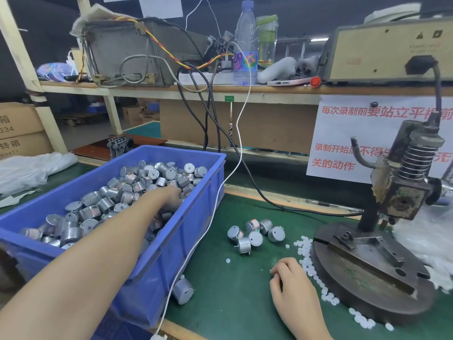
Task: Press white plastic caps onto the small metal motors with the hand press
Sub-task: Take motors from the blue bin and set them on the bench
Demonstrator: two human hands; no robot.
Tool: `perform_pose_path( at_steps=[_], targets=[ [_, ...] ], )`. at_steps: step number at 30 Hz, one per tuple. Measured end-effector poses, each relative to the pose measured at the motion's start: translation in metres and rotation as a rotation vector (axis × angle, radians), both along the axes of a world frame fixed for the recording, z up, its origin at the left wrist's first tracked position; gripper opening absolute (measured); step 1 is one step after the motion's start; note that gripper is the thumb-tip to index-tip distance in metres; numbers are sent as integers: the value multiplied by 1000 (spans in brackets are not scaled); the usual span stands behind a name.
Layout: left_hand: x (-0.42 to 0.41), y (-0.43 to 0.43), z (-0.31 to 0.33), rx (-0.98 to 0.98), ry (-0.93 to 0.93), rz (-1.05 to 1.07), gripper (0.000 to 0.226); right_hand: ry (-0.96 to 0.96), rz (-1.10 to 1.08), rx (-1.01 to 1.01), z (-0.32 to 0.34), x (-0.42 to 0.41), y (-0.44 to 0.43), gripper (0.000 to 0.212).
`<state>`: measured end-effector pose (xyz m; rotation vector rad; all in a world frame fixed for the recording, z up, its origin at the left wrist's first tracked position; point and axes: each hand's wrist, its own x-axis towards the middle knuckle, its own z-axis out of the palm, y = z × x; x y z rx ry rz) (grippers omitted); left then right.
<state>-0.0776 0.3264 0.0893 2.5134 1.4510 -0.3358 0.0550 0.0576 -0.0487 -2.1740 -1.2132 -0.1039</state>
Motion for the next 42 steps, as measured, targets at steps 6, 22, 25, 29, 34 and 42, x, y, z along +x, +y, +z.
perform_pose_path(
  at_steps=[6,22,25,29,34,42],
  targets=[
    [-2,1,-3,-216,-39,119,34,-13,4,-13,0,2,2,12],
    [-1,-1,4,-258,-154,253,26,-38,10,23,-2,2,1,14],
    [-2,-2,25,-78,-242,244,9,-37,-3,34,-3,2,2,13],
    [3,-16,66,211,-527,209,9,-36,1,36,-5,3,3,14],
    [45,-75,72,571,-523,-112,23,-45,-8,48,-6,5,3,16],
    [116,-103,-21,363,-225,-375,31,-107,29,69,7,-4,2,33]
  ],
)
